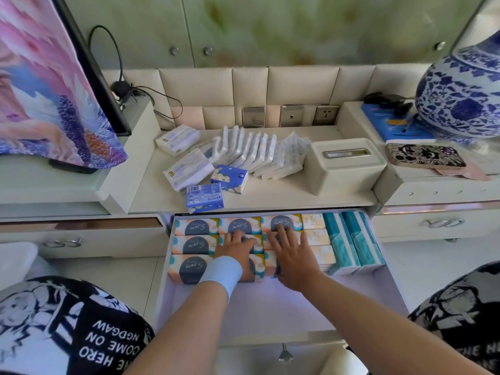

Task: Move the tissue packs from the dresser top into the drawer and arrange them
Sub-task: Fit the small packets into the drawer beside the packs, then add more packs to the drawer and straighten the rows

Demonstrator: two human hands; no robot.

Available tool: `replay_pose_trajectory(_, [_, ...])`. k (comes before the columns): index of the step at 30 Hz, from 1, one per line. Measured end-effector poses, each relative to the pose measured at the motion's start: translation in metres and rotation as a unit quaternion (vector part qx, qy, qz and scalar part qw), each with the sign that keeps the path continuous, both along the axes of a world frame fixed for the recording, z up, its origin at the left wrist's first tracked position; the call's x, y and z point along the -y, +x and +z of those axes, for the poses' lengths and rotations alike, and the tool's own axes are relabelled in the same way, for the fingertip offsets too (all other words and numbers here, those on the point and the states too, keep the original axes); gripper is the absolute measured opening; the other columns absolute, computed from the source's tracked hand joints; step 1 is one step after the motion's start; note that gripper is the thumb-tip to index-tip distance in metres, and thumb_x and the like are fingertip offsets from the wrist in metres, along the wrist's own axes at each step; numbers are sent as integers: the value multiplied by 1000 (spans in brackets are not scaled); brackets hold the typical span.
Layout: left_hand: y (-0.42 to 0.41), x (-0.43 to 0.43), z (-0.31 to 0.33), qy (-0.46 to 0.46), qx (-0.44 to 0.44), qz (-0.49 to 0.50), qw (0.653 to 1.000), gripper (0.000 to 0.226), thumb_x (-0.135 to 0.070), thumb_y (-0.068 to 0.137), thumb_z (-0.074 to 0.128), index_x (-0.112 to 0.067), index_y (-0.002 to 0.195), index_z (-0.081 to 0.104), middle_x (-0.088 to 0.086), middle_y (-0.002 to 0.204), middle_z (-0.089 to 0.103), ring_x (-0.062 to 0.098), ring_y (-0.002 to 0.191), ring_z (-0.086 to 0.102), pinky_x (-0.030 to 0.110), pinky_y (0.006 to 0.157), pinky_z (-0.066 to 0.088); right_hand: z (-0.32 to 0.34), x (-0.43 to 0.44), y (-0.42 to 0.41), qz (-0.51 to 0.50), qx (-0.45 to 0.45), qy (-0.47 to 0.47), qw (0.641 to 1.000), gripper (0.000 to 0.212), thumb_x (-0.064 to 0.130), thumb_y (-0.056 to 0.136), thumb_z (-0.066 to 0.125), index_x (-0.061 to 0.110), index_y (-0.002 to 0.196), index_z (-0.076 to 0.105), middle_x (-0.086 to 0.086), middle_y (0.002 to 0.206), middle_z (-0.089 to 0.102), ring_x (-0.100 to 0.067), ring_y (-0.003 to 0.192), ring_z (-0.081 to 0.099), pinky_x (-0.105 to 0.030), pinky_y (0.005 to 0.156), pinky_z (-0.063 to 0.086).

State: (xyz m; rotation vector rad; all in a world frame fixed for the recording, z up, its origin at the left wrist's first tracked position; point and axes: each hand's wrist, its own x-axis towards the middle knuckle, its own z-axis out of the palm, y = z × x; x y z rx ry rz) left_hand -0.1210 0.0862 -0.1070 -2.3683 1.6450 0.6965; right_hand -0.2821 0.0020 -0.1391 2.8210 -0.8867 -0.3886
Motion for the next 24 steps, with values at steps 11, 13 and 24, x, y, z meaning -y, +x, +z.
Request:
replay_pose_trajectory(11, [26,-4,22,-23,-26,-1,999,75,-45,80,69,-33,145,34,0,148,26,27,134,30,43,102,43,48,4,30,24,77,73,994,88,73,79,41,25,152,25,-8,155,29,-31,140,31,-54,112,19])
replay_pose_trajectory(13, [42,7,44,-62,-56,30,996,62,-43,84,66,-30,140,43,-1,142,36,25,130,41,40,100,44,67,4,49,22,155,101,982,73,63,81,48,28,145,38,-2,146,41,-26,129,44,-45,105,31])
replay_pose_trajectory(24, [168,6,129,-64,59,80,993,49,-38,90,63,-32,136,50,0,140,47,26,120,53,35,96,45,114,27,154,10,181,164,970,64,29,92,58,22,150,33,-2,153,35,-27,134,42,-40,104,40])
